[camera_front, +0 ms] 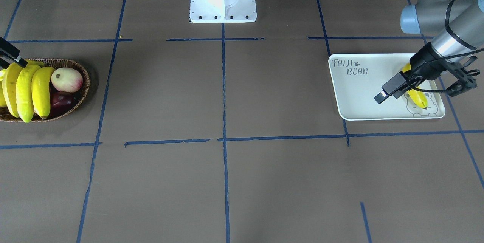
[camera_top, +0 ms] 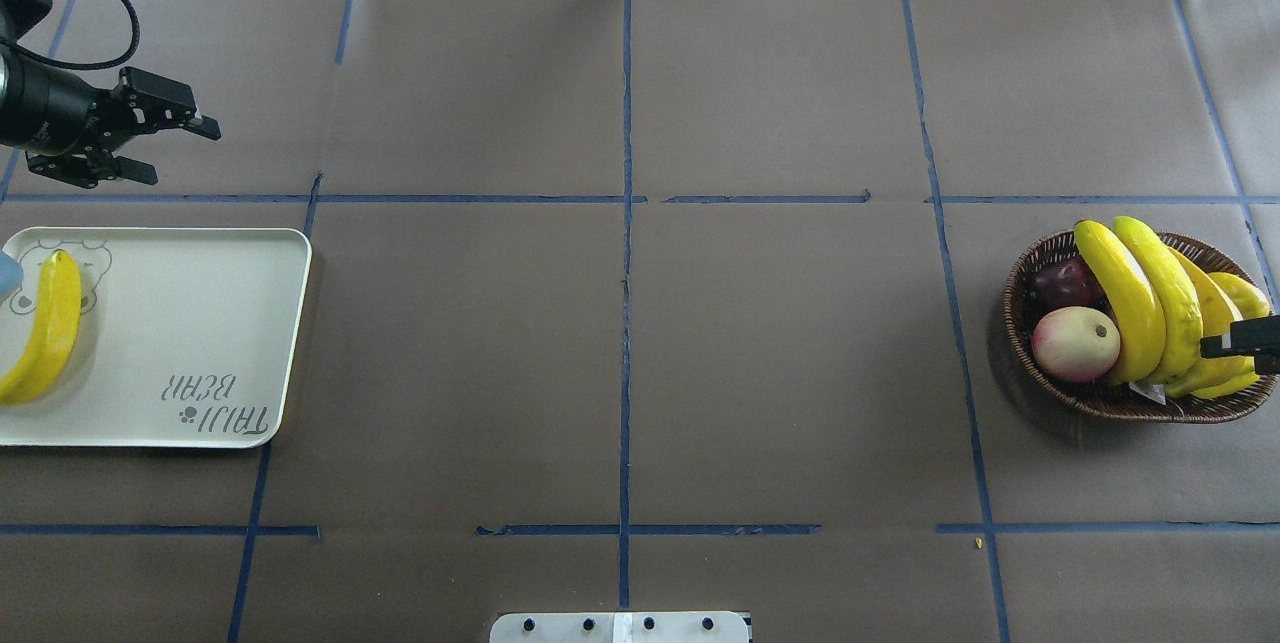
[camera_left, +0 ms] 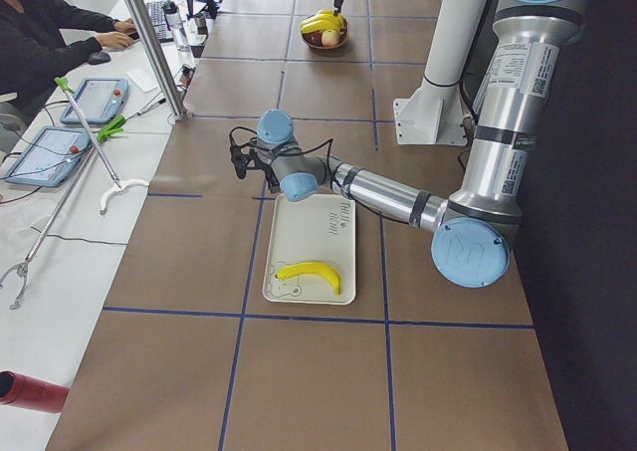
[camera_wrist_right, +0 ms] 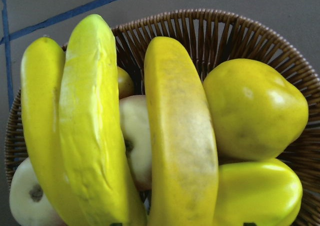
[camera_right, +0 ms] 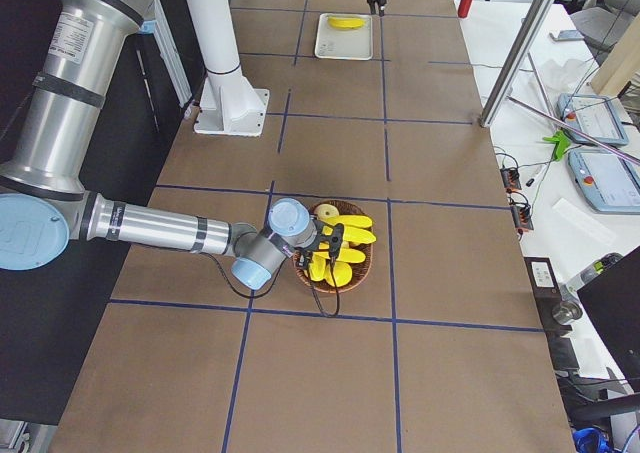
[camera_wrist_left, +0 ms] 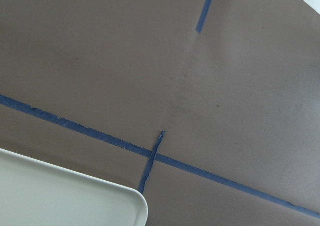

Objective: Transfer all bananas from basket to plate

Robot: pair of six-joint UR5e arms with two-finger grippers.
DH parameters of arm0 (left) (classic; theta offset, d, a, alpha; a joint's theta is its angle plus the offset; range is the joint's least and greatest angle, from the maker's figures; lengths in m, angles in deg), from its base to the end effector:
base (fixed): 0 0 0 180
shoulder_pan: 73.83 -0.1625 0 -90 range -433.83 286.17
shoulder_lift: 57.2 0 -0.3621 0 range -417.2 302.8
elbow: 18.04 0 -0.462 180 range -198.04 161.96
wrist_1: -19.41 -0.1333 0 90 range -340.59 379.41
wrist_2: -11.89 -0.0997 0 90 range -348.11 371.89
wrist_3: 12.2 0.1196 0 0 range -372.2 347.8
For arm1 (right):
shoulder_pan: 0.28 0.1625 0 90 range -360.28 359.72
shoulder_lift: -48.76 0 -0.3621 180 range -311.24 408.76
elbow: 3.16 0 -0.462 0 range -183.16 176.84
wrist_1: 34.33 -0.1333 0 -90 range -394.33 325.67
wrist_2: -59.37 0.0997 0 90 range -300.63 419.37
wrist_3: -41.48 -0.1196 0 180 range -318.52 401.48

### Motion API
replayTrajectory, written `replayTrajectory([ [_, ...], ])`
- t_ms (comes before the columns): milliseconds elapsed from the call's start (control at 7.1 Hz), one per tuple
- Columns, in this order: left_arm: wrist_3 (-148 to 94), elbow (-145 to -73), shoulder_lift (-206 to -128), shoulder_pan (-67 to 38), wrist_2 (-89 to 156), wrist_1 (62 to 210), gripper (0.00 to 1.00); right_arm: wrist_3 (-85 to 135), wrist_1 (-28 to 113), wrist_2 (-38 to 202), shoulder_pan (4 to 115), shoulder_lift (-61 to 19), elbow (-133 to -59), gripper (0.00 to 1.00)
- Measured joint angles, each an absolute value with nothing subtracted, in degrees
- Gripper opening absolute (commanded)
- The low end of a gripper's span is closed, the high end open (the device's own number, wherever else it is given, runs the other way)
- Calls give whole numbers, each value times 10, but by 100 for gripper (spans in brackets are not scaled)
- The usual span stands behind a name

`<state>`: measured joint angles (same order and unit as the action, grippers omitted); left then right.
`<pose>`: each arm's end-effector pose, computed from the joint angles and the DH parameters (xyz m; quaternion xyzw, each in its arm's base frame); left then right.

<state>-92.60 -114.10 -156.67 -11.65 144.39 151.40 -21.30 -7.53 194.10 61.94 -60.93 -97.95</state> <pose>0.2488 -0.5840 0.3592 0.0055 0.5496 -0.2055 0.8098 -0.1682 -0.4248 0.6043 0.0195 -0.5131 0.1053 0.8516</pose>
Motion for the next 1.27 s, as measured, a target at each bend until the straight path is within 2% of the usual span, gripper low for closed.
replayTrajectory([
  [422,-925,-1141,-1566,-116,1445,1513,100,-211,-78,1961,641,-608,-983,20],
  [563,-925,-1141,-1566,-116,1445,1513,100,-210,-78,1973,653,-608,-984,4],
  [704,-925,-1141,-1566,-116,1445,1513,100,-210,-78,1982,663,-608,-984,0],
  [1267,-925,-1142,-1567,-116,1444,1513,100,-207,-87,2040,746,-609,-1020,0],
])
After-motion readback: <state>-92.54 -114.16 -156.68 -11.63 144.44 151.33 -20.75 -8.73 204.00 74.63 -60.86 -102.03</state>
